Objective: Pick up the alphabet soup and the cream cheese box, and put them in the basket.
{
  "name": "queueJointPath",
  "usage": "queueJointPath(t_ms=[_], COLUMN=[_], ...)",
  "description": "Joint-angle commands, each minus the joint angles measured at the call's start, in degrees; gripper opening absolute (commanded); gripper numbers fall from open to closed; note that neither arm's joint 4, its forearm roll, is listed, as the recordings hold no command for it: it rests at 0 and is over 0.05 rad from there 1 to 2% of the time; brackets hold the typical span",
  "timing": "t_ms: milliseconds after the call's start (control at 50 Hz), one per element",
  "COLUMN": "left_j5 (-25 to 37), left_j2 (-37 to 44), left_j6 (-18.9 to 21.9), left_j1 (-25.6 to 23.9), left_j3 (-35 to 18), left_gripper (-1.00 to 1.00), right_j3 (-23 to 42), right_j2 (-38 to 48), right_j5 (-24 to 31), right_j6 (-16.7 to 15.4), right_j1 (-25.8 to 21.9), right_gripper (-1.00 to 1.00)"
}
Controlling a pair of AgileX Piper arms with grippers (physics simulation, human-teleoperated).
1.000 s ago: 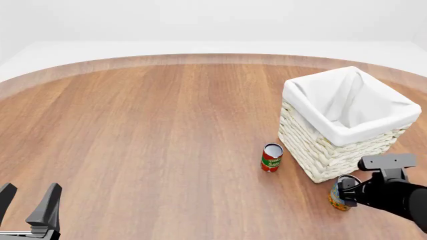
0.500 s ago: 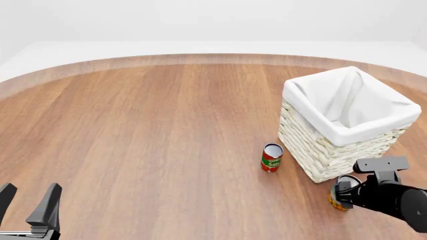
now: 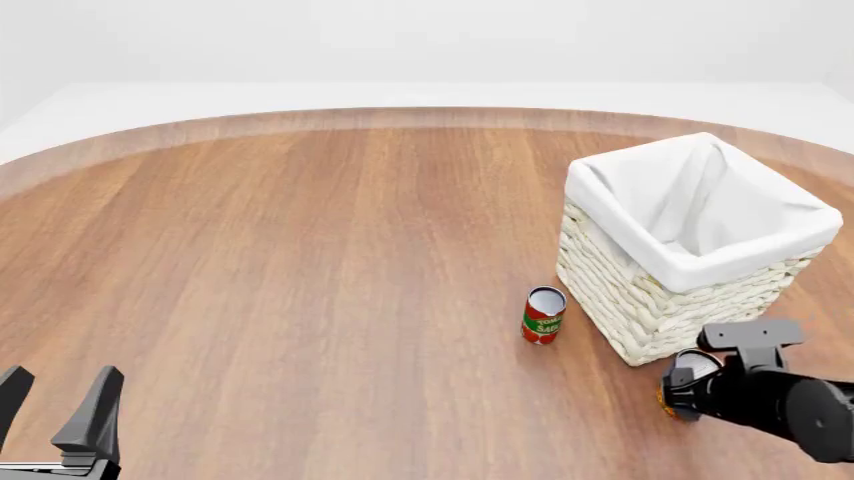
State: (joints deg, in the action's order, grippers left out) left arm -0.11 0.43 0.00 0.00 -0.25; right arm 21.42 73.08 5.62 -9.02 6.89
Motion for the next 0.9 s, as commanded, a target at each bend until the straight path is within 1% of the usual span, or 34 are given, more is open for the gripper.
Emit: queueJointPath(t_ms=[20,200,220,400,600,720,900], left_j5=[0.0,0.0,0.0,0.0,0.0,0.0,0.0], left_j2=[0.0,0.0,0.0,0.0,0.0,0.0,0.0], left_j6=[0.0,0.0,0.0,0.0,0.0,0.0,0.0], left_j1=[0.0,0.0,0.0,0.0,0.0,0.0,0.0], left_j3=[0.0,0.0,0.0,0.0,0.0,0.0,0.0], left_gripper=[1.0,1.0,1.0,1.0,1.0,1.0,1.0], right_j3=[-0.67,-1.45,-1.8,-2.11,-2.49,-2.21,-0.69], right_j2=[2.19,2.42,1.9,-0.36,-5.25,-8.65,-15.72], right_j5=[-2.29,-3.08,-3.32,-1.88,1.81,4.97,12.07], right_j6=[-0.07,-0.06,0.16,0.18,0.61,0.74,0.43], right_j1=[0.11,-0.26,-0.42,-0.74,-1.45,-1.69,-1.22], right_gripper=[1.0,1.0,-1.0,-1.0,-1.0,-1.0,-1.0])
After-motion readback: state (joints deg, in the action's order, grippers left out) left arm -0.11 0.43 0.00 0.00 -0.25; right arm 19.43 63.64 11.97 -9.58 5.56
